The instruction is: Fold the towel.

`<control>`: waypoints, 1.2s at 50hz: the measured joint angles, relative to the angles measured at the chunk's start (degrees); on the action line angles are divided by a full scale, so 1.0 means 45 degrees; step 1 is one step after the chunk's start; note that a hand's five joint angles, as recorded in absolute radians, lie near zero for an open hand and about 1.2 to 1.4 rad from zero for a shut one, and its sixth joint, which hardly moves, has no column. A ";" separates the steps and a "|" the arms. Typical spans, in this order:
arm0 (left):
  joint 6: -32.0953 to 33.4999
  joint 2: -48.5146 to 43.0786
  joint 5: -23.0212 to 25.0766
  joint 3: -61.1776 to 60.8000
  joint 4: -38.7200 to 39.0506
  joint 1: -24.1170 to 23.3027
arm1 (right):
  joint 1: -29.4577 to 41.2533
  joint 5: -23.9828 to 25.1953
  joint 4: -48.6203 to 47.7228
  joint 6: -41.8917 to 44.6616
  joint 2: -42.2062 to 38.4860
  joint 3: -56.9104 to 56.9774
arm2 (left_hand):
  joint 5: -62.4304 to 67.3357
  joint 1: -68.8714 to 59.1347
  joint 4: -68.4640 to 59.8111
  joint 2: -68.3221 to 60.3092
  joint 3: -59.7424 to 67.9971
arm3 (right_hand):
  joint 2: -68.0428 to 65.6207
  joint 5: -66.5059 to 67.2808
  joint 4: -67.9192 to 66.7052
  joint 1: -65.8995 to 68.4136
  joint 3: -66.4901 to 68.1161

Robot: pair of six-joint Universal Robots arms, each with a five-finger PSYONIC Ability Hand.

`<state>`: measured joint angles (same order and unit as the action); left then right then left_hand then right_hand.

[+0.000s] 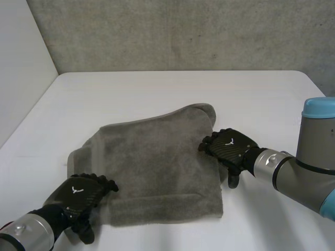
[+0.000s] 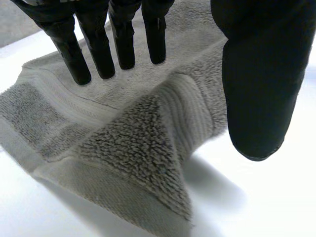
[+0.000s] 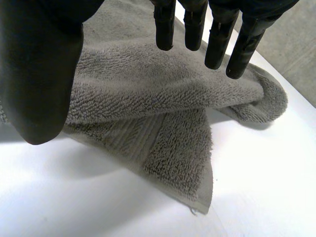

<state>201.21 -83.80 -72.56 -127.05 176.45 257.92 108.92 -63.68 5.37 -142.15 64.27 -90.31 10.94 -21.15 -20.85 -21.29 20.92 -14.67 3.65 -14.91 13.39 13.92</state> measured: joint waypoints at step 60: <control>0.0030 -0.0637 -0.0807 0.2655 0.1435 0.0776 | -0.1759 0.1708 -0.0299 0.0709 -0.2546 0.1915 | 1.0605 -1.0384 -1.0864 -1.0759 1.0823 | -0.4640 0.4552 -0.4369 0.4677 0.4585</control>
<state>201.34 -86.66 -76.19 -115.10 182.91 261.41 101.01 -55.99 4.03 -138.95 52.81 -81.70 58.66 -67.88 -69.73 -69.70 69.62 -35.55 24.14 -34.57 34.44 34.55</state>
